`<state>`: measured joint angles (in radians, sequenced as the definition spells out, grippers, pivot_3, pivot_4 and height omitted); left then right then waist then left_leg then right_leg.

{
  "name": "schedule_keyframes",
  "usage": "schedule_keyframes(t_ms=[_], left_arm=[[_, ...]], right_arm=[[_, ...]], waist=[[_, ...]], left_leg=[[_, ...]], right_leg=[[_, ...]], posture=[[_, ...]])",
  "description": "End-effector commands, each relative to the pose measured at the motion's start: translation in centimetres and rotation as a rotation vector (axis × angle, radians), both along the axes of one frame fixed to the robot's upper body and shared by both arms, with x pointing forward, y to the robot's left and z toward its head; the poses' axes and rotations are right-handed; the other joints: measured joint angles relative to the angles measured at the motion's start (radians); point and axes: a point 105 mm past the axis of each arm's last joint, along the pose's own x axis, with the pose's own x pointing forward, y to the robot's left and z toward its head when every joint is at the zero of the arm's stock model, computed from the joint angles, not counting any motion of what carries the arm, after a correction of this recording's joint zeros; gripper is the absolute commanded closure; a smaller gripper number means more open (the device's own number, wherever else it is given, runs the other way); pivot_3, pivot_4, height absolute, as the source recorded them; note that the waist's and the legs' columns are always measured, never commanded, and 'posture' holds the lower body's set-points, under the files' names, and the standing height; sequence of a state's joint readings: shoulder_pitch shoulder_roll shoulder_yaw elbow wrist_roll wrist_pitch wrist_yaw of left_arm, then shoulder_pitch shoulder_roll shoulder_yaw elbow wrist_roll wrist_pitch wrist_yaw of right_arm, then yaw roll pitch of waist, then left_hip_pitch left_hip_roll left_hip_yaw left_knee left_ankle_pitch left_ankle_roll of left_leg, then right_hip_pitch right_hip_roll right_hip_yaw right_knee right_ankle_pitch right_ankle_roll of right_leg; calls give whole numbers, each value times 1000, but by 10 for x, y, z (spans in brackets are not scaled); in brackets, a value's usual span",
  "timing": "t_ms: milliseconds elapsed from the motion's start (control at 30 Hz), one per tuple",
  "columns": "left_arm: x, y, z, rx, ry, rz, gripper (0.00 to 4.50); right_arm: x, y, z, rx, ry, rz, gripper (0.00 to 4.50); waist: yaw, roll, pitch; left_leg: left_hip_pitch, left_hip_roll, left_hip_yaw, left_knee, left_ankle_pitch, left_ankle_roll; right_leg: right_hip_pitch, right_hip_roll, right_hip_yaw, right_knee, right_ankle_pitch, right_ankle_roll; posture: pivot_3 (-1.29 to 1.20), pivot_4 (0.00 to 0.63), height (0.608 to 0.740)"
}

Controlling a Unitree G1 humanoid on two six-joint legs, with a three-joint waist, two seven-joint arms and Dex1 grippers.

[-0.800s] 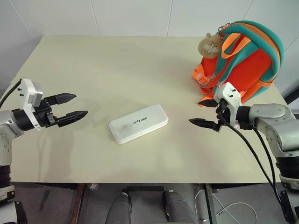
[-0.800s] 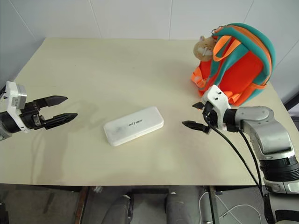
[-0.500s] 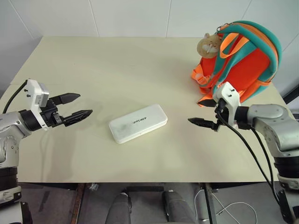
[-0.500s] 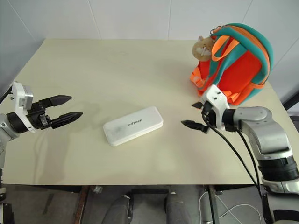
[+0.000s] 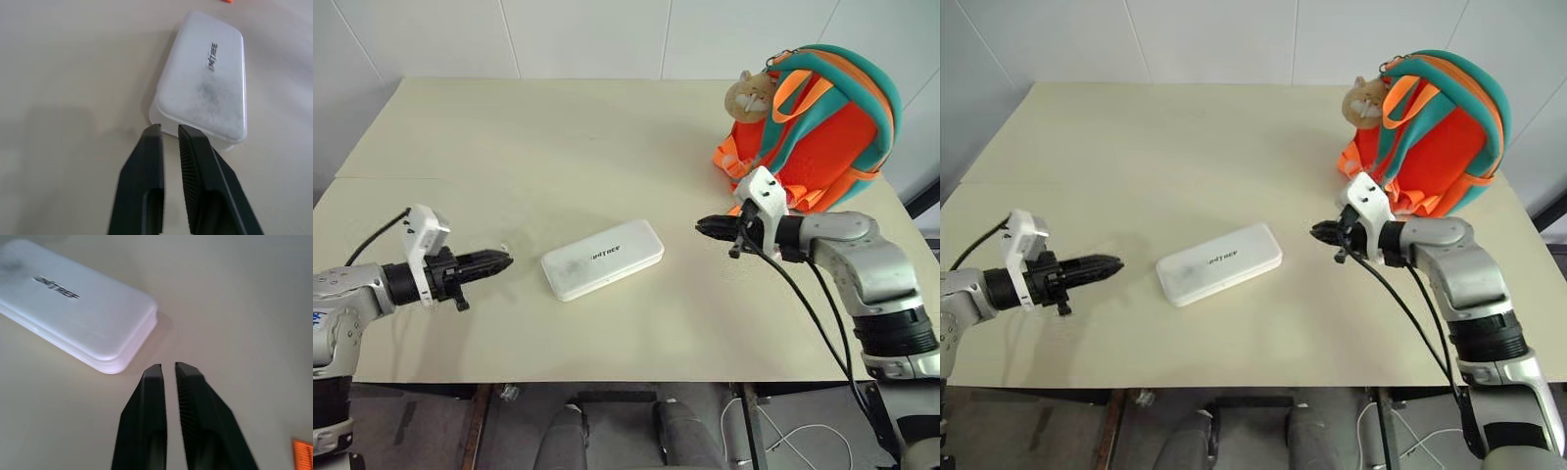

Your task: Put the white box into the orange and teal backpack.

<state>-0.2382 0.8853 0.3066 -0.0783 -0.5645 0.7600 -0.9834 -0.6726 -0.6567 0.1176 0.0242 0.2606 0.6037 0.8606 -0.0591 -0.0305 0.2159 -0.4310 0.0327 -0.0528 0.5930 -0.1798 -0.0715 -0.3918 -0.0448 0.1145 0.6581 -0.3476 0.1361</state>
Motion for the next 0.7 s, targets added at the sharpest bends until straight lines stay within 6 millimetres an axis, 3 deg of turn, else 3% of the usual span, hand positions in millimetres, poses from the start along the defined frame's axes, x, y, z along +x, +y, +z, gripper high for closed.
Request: schedule_keyframes(t_ms=[33,167,300,700], left_arm=[[-8,-8,-8,2,127,-37,4467],[-7,-10,-25,-19,232,-19,4467],[0,-14,-27,-46,203,-16,4467],[13,-38,-43,-88,157,-70,4467]], right_arm=[[8,4,-4,-39,-59,-40,4500],[24,6,-21,-57,-47,-135,4500],[28,18,-24,-38,-29,-136,4500],[5,65,-29,-17,0,34,4500]], waist=[[0,0,0],[0,0,0],[0,0,0],[2,0,0]], left_leg=[[0,0,0,0,0,0],[0,0,0,-1,0,0],[0,0,0,-1,0,0],[0,0,0,-1,0,0]], right_leg=[[0,0,0,0,0,0],[-1,0,0,0,0,0],[-1,0,0,1,0,0],[0,0,0,2,0,0]], posture=[[0,150,740],[0,150,740],[0,150,740],[0,150,740]])
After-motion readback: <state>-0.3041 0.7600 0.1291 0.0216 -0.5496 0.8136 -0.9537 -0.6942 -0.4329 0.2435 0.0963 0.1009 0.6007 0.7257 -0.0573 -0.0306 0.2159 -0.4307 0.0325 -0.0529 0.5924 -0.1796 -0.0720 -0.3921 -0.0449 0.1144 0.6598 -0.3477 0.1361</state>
